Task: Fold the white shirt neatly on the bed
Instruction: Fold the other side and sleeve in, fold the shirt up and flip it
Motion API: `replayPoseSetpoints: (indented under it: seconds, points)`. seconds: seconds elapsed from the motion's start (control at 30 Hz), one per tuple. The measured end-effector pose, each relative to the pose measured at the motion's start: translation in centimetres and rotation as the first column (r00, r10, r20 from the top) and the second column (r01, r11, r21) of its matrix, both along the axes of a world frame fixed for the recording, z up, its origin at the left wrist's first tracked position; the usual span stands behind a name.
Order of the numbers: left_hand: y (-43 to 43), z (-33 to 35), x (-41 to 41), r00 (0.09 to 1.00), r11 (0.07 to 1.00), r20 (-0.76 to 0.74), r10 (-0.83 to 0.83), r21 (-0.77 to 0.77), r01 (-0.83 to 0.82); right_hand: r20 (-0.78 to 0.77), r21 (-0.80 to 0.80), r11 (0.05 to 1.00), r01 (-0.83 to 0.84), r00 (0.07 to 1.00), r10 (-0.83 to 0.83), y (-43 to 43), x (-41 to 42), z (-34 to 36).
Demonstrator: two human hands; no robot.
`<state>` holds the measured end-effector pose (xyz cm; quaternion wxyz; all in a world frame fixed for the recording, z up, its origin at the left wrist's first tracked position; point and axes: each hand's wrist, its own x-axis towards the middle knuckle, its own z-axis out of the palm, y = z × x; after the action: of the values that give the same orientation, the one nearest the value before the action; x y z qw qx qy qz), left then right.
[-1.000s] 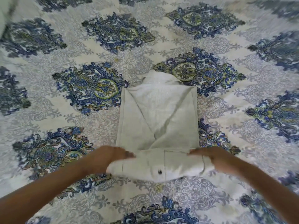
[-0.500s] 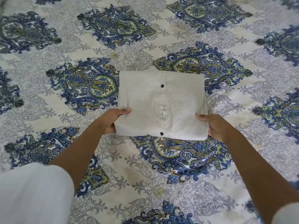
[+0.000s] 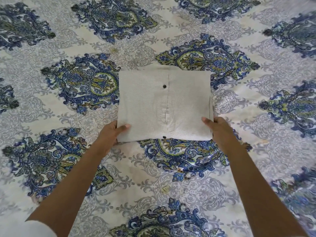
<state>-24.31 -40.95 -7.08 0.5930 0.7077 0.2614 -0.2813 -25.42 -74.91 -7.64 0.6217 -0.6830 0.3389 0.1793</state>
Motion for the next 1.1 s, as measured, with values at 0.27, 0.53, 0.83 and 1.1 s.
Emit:
replayPoseSetpoints:
  seconds: [0.27,0.53,0.83,1.1]
  points:
    - [-0.1,-0.3,0.6,0.946,0.91,-0.097,0.31,-0.259,-0.325,0.018,-0.076,0.926,0.369,0.929,-0.369,1.5,-1.0,-0.9]
    - [0.6,0.1,0.9,0.952,0.918,-0.178,0.251,-0.269,-0.292,-0.07,-0.105,0.972,0.209,0.974,-0.217,1.0,-0.1,-0.4]
    - [-0.6,1.1,1.7,0.982,0.981,-0.013,0.188,0.05,-0.187,-0.14,-0.081,0.983,0.168,0.974,-0.178,0.4,0.0,0.5]
    - [0.0,0.7,1.1,0.989,0.986,-0.024,0.148,0.075,-0.146,-0.001,-0.423,0.906,0.009,1.0,-0.01,2.2,-0.1,1.7]
